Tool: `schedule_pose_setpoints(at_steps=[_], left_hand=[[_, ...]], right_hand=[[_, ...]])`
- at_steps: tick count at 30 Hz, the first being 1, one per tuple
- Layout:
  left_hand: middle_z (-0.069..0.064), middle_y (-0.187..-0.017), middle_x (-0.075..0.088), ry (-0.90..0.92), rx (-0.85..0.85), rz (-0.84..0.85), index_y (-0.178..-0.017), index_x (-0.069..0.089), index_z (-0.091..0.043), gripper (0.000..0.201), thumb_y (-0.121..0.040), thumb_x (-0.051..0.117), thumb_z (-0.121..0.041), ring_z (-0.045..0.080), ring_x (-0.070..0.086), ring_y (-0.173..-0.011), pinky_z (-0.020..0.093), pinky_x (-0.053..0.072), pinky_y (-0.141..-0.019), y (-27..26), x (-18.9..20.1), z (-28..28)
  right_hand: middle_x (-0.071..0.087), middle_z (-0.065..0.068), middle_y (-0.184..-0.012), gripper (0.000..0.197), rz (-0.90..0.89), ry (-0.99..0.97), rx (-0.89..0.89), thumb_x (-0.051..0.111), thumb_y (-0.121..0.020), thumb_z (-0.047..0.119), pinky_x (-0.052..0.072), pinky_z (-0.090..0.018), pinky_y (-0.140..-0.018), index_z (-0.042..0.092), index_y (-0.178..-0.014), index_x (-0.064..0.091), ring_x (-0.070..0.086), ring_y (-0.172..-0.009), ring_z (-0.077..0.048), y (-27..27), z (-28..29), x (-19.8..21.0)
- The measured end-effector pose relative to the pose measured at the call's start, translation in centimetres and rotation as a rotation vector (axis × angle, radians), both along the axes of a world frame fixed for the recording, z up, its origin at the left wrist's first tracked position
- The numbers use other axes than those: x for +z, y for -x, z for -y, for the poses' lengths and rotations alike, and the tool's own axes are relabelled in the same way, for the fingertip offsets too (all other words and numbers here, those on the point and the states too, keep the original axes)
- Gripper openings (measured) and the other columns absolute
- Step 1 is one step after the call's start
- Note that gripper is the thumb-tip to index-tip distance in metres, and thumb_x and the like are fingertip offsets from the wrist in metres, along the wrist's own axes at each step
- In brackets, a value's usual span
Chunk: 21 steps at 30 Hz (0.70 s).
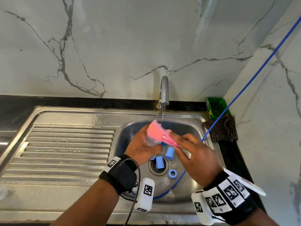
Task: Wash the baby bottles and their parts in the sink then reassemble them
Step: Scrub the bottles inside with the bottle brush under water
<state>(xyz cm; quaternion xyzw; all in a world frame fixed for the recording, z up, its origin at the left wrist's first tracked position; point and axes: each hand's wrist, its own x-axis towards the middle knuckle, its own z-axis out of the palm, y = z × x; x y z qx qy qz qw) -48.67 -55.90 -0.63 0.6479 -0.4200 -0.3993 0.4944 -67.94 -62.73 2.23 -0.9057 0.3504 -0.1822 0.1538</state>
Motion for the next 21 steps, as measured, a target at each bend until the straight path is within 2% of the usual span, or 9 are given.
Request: schedule_pose_setpoints(at_steps=[1,3,6,9,11,14,17,19,21], left_hand=[[-0.004,-0.096,0.07,-0.004,-0.012,0.028,-0.119,0.059,-0.023,0.052,-0.072,0.075,-0.01,0.009,0.067,-0.077,0.023,0.055,-0.067,-0.1,0.2,-0.1],[-0.005,-0.093,0.071,-0.007,-0.034,0.061,-0.111,0.063,-0.023,0.043,-0.072,0.073,-0.008,0.007,0.066,-0.076,0.024,0.054,-0.067,0.1,0.0,0.1],[0.002,-0.097,0.072,0.015,-0.009,0.017,-0.105,0.067,-0.018,0.037,-0.071,0.075,-0.007,0.017,0.07,-0.09,0.032,0.058,-0.081,0.7,-0.5,-0.1],[0.001,-0.101,0.072,0.008,0.025,0.019,-0.116,0.061,-0.019,0.048,-0.073,0.074,-0.003,0.018,0.07,-0.084,0.023,0.057,-0.071,-0.2,0.0,-0.2],[-0.001,-0.101,0.071,0.017,0.026,0.052,-0.117,0.058,-0.023,0.051,-0.072,0.074,-0.004,0.018,0.069,-0.083,0.026,0.057,-0.071,-0.5,0.2,-0.3],[-0.007,-0.092,0.07,0.021,-0.069,0.161,-0.104,0.064,-0.023,0.036,-0.072,0.072,-0.008,0.01,0.067,-0.085,0.024,0.053,-0.074,0.3,-0.1,-0.1],[-0.004,-0.091,0.07,0.026,-0.077,0.202,-0.098,0.067,-0.021,0.03,-0.072,0.073,-0.009,0.01,0.067,-0.087,0.024,0.052,-0.075,0.7,-0.1,0.0],[-0.004,-0.094,0.069,0.082,-0.057,0.178,-0.104,0.065,-0.021,0.04,-0.066,0.072,-0.012,0.012,0.067,-0.088,0.024,0.054,-0.075,0.3,0.1,-0.1],[-0.006,-0.099,0.068,0.08,-0.033,0.16,-0.111,0.06,-0.027,0.051,-0.066,0.076,-0.008,0.011,0.066,-0.09,0.022,0.054,-0.074,-0.3,0.4,-0.2]], right_hand=[[0.058,0.015,-0.103,0.054,0.001,-0.007,-0.02,0.042,-0.096,0.045,0.049,-0.027,-0.049,0.058,-0.147,0.029,0.062,-0.068,-0.011,0.2,0.4,-0.1],[0.057,0.015,-0.103,0.057,0.021,-0.027,0.004,0.041,-0.095,0.045,0.053,-0.03,-0.052,0.061,-0.147,0.025,0.063,-0.073,-0.011,-0.4,0.0,0.0],[0.054,0.016,-0.101,0.055,0.007,-0.014,0.063,0.04,-0.095,0.048,0.054,-0.031,-0.052,0.064,-0.146,0.025,0.06,-0.072,-0.008,-1.3,-1.2,0.2],[0.055,0.014,-0.1,0.066,0.019,-0.056,0.044,0.056,-0.097,0.039,0.055,-0.029,-0.059,0.068,-0.145,0.021,0.06,-0.074,-0.008,0.5,-0.3,-0.1],[0.055,0.014,-0.104,0.07,-0.013,-0.088,0.045,0.057,-0.097,0.037,0.056,-0.033,-0.063,0.071,-0.144,0.018,0.061,-0.078,-0.01,0.9,0.0,-0.1],[0.051,0.015,-0.112,0.066,-0.001,-0.085,0.097,0.049,-0.095,0.038,0.057,-0.034,-0.067,0.067,-0.146,0.019,0.061,-0.083,-0.01,-0.7,-0.7,0.1],[0.044,0.013,-0.127,0.07,0.097,-0.109,0.158,0.049,-0.091,0.027,0.057,-0.031,-0.079,0.058,-0.149,0.026,0.057,-0.104,-0.005,-1.5,-0.8,0.0],[0.046,0.012,-0.132,0.074,0.078,-0.054,0.181,0.049,-0.088,0.017,0.059,-0.033,-0.073,0.051,-0.15,0.027,0.059,-0.107,-0.009,-0.7,-0.5,-0.3],[0.049,0.01,-0.13,0.078,0.045,-0.009,0.154,0.048,-0.086,0.014,0.059,-0.034,-0.065,0.052,-0.151,0.027,0.062,-0.103,-0.012,0.4,0.2,-0.9]])
